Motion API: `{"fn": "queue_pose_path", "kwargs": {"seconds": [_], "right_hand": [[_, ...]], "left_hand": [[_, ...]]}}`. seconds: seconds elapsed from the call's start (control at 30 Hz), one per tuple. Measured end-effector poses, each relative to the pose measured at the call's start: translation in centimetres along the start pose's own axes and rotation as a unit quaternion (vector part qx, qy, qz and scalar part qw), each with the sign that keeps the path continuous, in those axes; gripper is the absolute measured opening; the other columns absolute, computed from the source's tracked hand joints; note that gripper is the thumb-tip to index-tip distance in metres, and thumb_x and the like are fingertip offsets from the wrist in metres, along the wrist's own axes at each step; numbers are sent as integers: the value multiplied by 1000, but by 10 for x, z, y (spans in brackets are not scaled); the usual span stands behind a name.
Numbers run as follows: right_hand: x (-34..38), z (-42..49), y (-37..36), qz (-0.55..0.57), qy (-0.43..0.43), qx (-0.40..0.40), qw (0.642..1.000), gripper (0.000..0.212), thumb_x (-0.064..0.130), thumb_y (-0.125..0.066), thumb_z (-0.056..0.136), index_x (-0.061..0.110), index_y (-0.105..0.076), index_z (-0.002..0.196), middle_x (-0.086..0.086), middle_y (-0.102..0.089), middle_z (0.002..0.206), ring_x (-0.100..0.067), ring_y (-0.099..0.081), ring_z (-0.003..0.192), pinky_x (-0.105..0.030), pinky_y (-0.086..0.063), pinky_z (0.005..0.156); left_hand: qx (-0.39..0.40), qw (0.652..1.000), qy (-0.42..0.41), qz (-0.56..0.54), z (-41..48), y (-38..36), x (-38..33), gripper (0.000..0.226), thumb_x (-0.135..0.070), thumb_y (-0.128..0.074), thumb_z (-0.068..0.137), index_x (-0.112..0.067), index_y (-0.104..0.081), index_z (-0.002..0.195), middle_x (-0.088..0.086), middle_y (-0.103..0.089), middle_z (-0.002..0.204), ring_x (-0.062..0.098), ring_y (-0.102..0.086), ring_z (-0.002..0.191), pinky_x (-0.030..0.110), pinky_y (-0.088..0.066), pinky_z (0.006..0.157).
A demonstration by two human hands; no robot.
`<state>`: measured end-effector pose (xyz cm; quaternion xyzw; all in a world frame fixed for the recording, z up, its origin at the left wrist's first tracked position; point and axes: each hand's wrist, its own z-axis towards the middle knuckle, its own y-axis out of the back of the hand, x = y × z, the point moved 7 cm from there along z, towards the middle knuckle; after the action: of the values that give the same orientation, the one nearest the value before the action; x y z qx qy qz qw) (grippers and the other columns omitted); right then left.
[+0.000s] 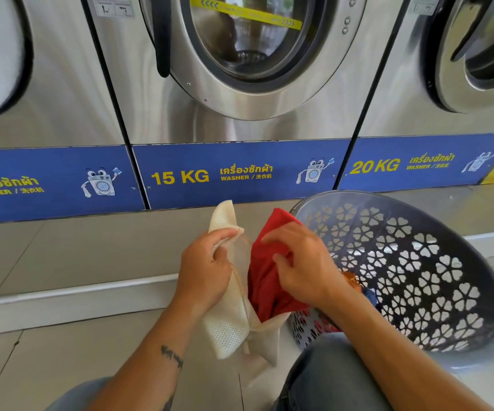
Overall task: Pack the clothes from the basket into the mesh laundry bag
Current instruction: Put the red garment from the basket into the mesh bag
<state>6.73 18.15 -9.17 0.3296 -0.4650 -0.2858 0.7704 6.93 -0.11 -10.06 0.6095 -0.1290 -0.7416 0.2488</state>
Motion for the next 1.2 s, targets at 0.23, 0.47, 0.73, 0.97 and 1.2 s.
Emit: {"fn": "queue_pose_path", "kwargs": {"seconds": [0.23, 0.47, 0.73, 0.97, 1.2], "right_hand": [[-66, -20, -22, 7, -205, 202, 958, 98, 39, -77, 74, 52, -14, 148, -5, -39, 129, -31, -51, 116, -40, -49, 97], [-43, -21, -7, -170, -109, 125, 971, 57, 45, -64, 80, 41, -37, 130, 0, -52, 106, -29, -63, 85, -38, -50, 70], [5, -12, 3, -145, 15, 35, 989, 57, 22, -61, 74, 21, -42, 127, 9, -57, 81, -21, -56, 64, -33, -44, 62], [-6, -16, -37, -241, 58, 253, 935, 52, 45, -63, 80, 34, -56, 130, 12, -59, 129, -18, -46, 124, -50, -21, 113], [-69, -30, 11, 26, -188, 68, 979, 70, 41, -62, 72, 44, -44, 140, 2, -47, 137, -27, -42, 129, -52, -38, 109]], "left_hand": [[1, 1000, 3, 23, 5, -10, 5, 47, 2, -45, 93, -31, -69, 116, -9, -62, 125, 2, -50, 112, 10, -34, 89], [10, 999, -6, 39, 4, -19, 7, 46, 1, -44, 95, -33, -67, 118, -9, -60, 125, 14, -51, 120, 19, -38, 94], [-3, 1000, -21, 3, 5, -19, 0, 47, 4, -48, 90, -27, -70, 118, -8, -65, 120, 5, -54, 111, 14, -37, 95], [7, 1000, 10, -11, 4, -16, 6, 46, 2, -47, 92, -30, -70, 115, -10, -65, 123, -2, -50, 107, 12, -35, 90], [15, 1000, 15, 13, 2, -18, 8, 46, 1, -45, 95, -31, -68, 119, -8, -61, 128, 2, -48, 111, 17, -34, 94]]}}
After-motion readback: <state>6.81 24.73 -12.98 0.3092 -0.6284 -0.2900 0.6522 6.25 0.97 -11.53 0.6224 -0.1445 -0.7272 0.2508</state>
